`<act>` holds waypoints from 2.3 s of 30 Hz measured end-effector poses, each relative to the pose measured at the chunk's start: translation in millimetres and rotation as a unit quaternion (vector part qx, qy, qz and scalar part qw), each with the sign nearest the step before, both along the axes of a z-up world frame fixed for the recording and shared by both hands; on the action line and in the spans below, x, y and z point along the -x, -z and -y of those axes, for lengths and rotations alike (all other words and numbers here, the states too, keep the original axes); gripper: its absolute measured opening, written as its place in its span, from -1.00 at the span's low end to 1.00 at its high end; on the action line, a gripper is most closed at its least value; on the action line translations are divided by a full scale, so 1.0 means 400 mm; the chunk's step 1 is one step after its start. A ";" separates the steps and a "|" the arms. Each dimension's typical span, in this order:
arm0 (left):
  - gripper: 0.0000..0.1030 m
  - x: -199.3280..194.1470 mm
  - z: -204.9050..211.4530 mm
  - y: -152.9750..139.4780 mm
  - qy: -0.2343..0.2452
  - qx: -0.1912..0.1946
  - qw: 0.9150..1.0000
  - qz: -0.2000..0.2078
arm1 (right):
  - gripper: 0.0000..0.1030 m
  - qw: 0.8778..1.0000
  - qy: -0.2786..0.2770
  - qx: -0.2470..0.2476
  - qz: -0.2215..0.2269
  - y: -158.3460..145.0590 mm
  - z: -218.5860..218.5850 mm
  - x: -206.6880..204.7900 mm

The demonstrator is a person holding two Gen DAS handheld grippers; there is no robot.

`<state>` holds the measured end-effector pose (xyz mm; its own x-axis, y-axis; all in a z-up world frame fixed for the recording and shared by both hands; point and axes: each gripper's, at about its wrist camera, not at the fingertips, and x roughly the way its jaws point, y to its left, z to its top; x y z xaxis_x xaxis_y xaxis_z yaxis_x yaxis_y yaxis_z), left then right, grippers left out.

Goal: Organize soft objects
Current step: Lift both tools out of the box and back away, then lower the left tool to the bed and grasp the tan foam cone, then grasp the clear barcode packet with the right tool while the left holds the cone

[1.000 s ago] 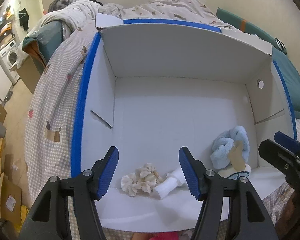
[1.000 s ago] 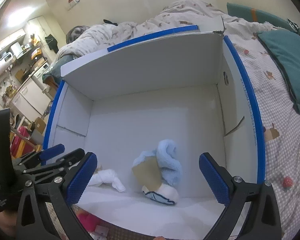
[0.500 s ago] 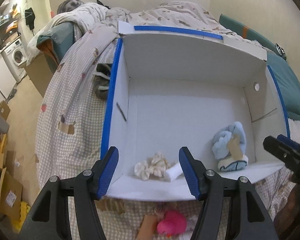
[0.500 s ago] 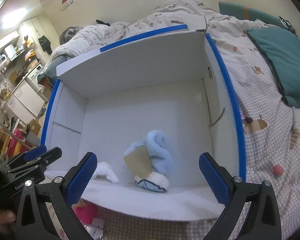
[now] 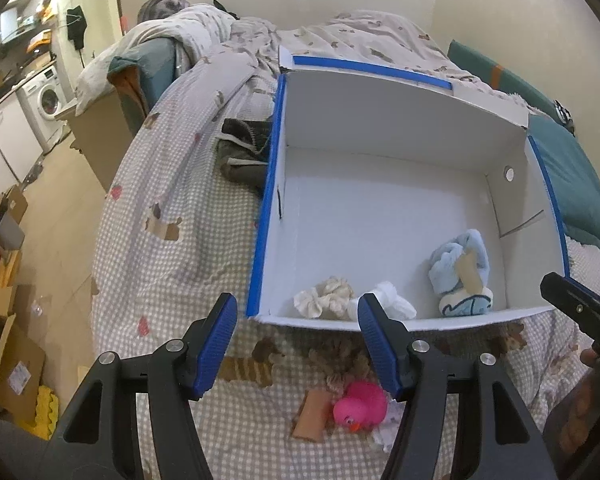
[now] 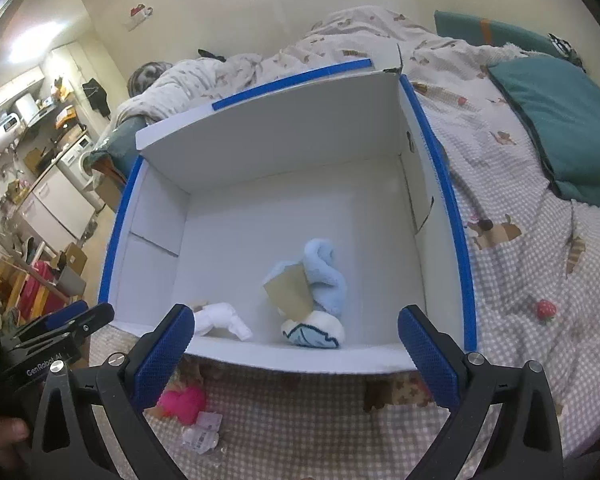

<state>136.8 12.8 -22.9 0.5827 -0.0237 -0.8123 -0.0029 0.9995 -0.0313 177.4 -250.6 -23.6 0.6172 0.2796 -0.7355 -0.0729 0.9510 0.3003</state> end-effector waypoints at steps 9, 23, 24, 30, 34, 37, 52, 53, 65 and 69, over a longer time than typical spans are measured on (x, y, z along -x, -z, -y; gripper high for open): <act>0.16 0.052 -0.012 -0.003 -0.005 0.010 1.000 -0.003 | 1.00 1.000 -0.002 0.004 -0.002 -0.003 -0.009 0.045; 0.16 0.122 -0.015 0.015 0.001 0.020 0.999 -0.030 | 1.00 0.999 -0.032 -0.003 -0.032 0.035 -0.057 0.134; 0.16 0.124 -0.014 0.017 0.002 0.019 0.999 -0.032 | 1.00 0.999 -0.035 -0.001 -0.034 0.038 -0.062 0.139; 0.16 0.142 -0.024 0.037 -0.003 0.014 0.999 -0.049 | 1.00 0.998 -0.044 0.014 -0.046 0.057 -0.075 0.161; 0.16 0.140 -0.062 0.048 -0.028 0.017 0.998 -0.056 | 1.00 0.998 -0.034 0.020 -0.057 0.070 -0.064 0.161; 0.16 0.135 -0.101 0.062 -0.057 0.032 0.996 -0.068 | 1.00 0.997 -0.020 0.014 -0.071 0.083 -0.047 0.151; -0.09 0.082 0.025 0.250 0.025 0.008 0.978 -0.208 | 1.00 0.994 -0.022 -0.003 -0.104 0.122 -0.058 0.126; -0.09 0.078 0.044 0.257 0.037 -0.010 0.978 -0.207 | 1.00 0.994 -0.022 -0.004 -0.105 0.122 -0.059 0.126; -0.89 0.048 0.038 0.258 0.037 -0.025 0.979 -0.198 | 1.00 0.994 -0.022 -0.002 -0.110 0.132 -0.070 0.116; -0.90 0.059 0.000 0.221 0.016 0.008 0.984 -0.176 | 1.00 0.994 -0.025 -0.005 -0.104 0.127 -0.068 0.119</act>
<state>113.2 12.9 -111.4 0.2641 -0.0525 -0.9631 0.0147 0.9986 -0.0504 129.7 -223.3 -74.5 0.4369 0.3141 -0.8429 -0.0561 0.9447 0.3230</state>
